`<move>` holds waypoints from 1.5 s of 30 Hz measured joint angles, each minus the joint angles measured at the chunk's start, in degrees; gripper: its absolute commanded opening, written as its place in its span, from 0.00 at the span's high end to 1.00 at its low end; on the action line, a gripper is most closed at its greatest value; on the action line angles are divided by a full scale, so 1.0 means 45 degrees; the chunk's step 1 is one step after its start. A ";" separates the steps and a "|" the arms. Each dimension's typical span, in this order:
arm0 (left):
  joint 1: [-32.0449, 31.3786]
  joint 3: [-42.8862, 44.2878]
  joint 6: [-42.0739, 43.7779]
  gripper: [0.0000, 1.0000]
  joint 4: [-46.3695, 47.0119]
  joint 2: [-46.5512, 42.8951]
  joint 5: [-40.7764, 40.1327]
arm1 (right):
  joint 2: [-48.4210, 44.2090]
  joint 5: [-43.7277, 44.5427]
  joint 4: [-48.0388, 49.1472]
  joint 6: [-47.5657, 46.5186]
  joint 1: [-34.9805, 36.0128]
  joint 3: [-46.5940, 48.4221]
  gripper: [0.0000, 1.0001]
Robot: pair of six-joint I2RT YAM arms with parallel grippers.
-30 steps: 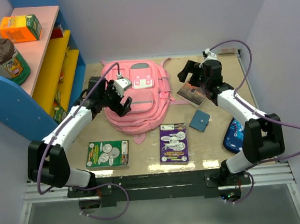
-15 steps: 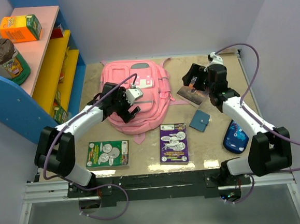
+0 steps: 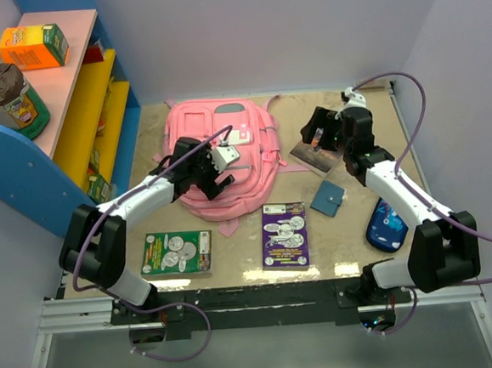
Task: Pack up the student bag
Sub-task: Pick up the student bag at the center of the board.
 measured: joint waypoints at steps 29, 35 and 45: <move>-0.0457 0.0976 0.0505 1.00 0.0102 0.0772 -0.0996 | 0.0039 -0.0933 -0.0015 -0.0078 0.0282 -0.0204 0.18; -0.0452 0.2875 -0.0121 1.00 -0.1588 0.0160 -0.0937 | -0.0219 -0.0971 -0.0010 -0.0160 0.0704 -0.0209 0.18; -0.0413 0.4177 -0.0335 1.00 -0.4483 -0.2132 -0.0214 | -0.0364 -0.1156 0.0034 -0.0772 0.1175 -0.0204 0.19</move>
